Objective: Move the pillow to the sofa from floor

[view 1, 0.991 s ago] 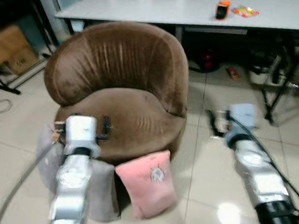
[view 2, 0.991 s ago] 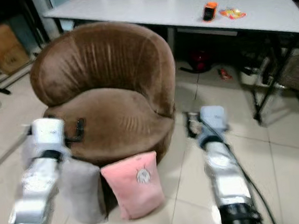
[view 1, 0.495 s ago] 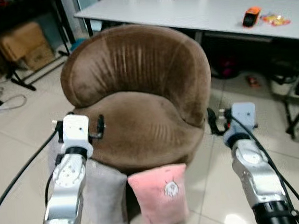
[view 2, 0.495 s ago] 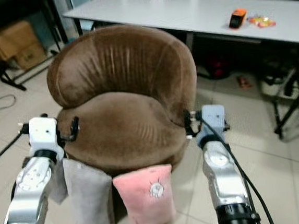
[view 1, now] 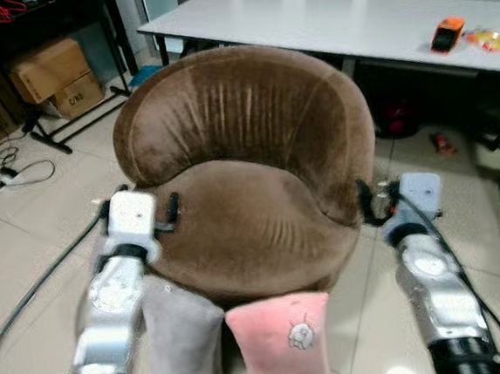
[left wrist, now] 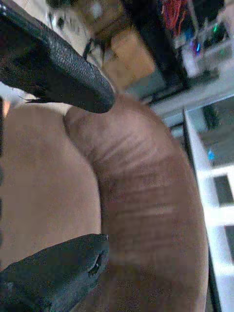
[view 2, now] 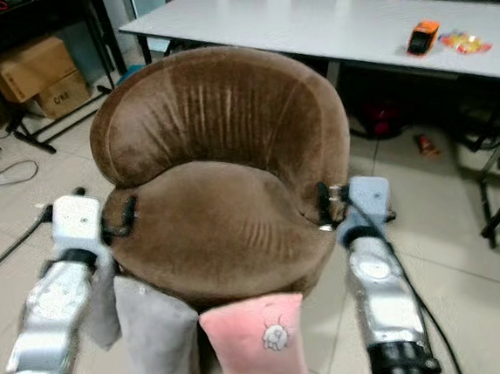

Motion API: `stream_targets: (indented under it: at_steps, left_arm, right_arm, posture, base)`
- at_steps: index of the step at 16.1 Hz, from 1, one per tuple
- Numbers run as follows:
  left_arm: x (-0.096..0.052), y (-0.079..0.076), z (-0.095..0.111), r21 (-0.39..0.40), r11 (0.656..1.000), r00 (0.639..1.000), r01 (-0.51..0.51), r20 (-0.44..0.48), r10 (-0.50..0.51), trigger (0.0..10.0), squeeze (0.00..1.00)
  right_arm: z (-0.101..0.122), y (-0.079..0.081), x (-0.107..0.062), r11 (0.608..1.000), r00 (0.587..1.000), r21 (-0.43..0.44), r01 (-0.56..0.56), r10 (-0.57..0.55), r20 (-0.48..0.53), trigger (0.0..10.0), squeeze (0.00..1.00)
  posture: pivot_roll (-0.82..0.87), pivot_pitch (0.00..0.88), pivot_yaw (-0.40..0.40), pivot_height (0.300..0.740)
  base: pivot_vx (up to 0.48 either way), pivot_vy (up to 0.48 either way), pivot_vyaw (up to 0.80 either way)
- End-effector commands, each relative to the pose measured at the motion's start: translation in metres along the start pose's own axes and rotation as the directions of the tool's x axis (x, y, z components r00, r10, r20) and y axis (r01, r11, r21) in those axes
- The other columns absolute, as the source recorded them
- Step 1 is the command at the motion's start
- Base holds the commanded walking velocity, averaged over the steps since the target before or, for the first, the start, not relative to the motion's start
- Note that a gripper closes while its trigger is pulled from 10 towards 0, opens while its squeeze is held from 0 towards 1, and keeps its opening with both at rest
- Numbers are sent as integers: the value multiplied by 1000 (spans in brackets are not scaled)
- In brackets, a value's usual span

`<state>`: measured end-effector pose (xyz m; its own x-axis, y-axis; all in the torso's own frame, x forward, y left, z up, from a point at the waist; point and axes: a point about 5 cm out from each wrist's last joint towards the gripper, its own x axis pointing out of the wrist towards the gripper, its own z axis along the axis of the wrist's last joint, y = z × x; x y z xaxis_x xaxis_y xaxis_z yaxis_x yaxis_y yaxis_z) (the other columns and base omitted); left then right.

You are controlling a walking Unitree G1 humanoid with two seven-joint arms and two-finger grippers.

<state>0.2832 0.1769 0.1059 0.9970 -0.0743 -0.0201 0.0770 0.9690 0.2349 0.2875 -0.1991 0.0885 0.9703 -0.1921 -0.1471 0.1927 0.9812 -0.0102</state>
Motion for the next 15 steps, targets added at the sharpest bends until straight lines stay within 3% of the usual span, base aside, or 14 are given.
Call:
stream_targets:
  at_steps: [1, 2, 6, 11, 12, 15]
  left_arm:
    - [1, 5, 3, 8, 1000, 1000, -17, 8, 17, 10000, 0]
    - [1, 8, -1, -8, 1000, 999, -30, -25, 30, 10000, 0]
    - [-1, 13, -6, 30, 998, 998, -56, 3, 56, 10000, 0]
    - [-1, 15, -6, 51, 996, 998, -68, 15, 67, 10000, 0]
    - [-1, 15, -6, 49, 996, 997, -70, 20, 69, 10000, 0]
    - [-2, 13, -6, 39, 998, 998, -56, 23, 55, 10000, 0]
  right_arm:
    - [4, 0, -1, 1000, 999, 6, -7, 7, 34, 10000, 0]
    - [4, 0, -1, 1000, 999, -1, -15, 15, 34, 10000, 0]
    - [2, 3, -1, 999, 999, 25, -39, 38, 27, 10000, 0]
    - [4, 2, 1, 999, 998, -45, -23, 25, 58, 10000, 0]
    - [3, 5, 2, 998, 997, 2, -55, 55, 51, 10000, 0]
    - [1, 7, 2, 998, 998, 23, -62, 61, 30, 10000, 0]
  posture:
    - [-16, 0, 22, 740]
    - [-16, 0, 22, 740]
    - [-13, 0, 22, 697]
    - [-11, 0, 16, 660]
    - [-11, 0, 16, 656]
    - [-11, 0, 12, 656]
  base:
    - [0, 0, 0]
    - [0, 0, 0]
    - [0, 0, 0]
    - [0, 0, -84]
    - [0, 0, -519]
    - [0, 0, -521]
